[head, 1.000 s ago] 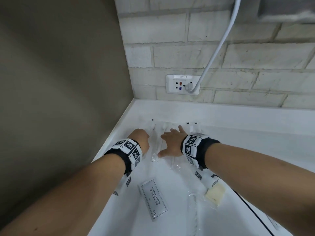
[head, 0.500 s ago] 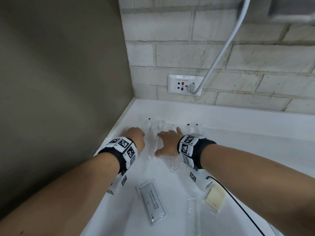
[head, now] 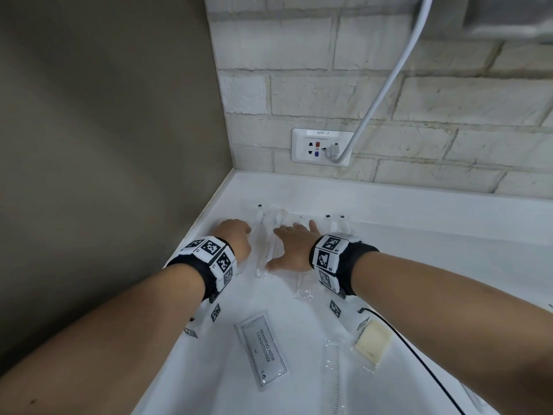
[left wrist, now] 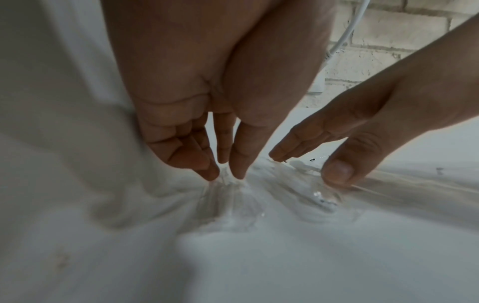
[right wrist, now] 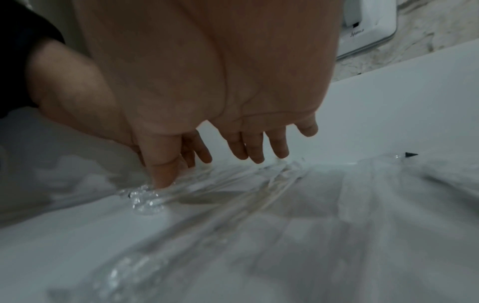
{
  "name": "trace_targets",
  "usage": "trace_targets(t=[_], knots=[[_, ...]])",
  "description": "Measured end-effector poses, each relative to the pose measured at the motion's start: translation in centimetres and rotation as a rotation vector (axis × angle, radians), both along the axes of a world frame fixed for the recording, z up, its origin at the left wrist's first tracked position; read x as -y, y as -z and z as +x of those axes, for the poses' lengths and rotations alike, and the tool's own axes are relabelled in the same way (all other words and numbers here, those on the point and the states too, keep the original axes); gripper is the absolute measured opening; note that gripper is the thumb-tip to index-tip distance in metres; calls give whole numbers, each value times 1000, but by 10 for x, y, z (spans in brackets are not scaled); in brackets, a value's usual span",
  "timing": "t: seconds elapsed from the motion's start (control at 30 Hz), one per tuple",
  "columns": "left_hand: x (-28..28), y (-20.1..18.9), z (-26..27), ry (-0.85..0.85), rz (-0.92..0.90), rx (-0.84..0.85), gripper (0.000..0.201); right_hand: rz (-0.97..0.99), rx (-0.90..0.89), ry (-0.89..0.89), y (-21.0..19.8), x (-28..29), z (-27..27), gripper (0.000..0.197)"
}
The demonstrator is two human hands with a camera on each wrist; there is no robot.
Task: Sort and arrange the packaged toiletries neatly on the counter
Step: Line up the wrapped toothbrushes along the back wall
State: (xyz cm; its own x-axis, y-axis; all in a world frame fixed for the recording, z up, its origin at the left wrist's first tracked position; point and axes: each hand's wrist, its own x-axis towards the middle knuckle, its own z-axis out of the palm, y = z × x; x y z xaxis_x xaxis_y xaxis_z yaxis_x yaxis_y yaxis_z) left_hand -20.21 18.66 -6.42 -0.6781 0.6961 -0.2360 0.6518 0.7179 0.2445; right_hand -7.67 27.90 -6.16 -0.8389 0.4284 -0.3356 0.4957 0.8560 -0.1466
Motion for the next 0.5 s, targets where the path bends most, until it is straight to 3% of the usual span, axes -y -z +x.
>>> trace_targets(t=[0.17,0.3,0.5], knots=[[-1,-7,0,-14,76,13,47,24,-15,28,-20,-15,21,81],[-9,-15,23,145,133,7,43,31,55,47,-30,-37,53,80],[-10,-11,67,323,-63,18,66,39,134,4,-18,-39,93,91]])
